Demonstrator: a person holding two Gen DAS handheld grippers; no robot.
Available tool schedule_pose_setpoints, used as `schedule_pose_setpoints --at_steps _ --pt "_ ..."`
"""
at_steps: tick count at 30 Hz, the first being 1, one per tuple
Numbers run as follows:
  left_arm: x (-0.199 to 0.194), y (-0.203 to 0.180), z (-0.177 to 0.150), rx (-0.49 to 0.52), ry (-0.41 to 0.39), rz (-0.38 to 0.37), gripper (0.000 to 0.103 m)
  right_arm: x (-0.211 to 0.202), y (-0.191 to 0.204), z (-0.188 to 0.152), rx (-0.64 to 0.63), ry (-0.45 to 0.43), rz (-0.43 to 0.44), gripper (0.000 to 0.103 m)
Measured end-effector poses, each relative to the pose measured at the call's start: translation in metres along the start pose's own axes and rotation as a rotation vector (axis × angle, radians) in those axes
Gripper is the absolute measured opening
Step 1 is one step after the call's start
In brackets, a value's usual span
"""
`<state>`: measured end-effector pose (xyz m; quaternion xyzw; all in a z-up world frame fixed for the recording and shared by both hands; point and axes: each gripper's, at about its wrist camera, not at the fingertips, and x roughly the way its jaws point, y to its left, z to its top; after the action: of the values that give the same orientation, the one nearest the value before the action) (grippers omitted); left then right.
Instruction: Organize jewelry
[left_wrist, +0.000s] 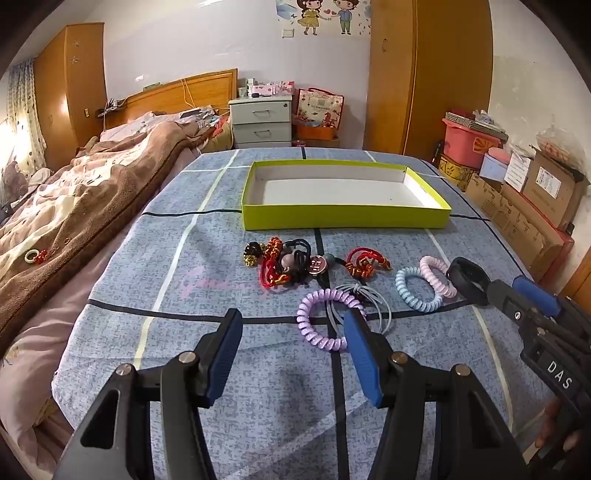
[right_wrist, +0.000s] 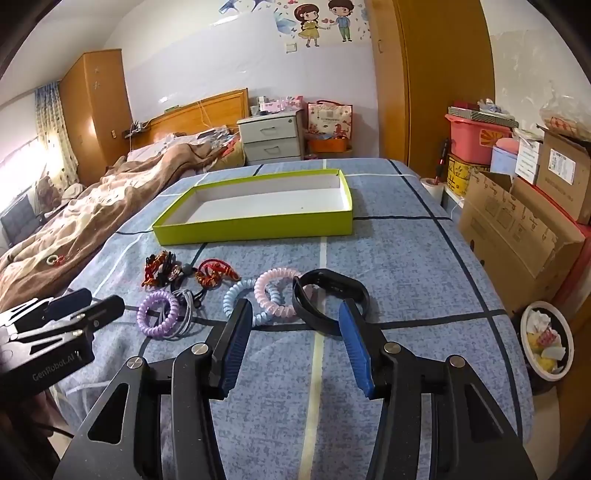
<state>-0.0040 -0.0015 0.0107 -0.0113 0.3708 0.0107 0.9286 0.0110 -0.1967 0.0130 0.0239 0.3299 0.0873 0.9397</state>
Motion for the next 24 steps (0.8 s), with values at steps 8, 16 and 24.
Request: schedule_pose_setpoints --at_steps 8,16,24 --pt "0.0003 0.002 0.0011 -0.016 0.005 -0.017 0.059 -0.0026 -0.0011 0.002 -0.008 0.006 -0.017 0.05" --pt "0.0028 -0.0002 0.0035 -0.015 0.006 -0.012 0.059 -0.0033 -0.0042 0.0056 -0.012 -0.008 -0.019 0.05" --pt "0.0036 0.0003 0.0015 -0.016 0.003 -0.015 0.059 -0.0017 -0.0046 0.0053 -0.006 -0.009 -0.01 0.05"
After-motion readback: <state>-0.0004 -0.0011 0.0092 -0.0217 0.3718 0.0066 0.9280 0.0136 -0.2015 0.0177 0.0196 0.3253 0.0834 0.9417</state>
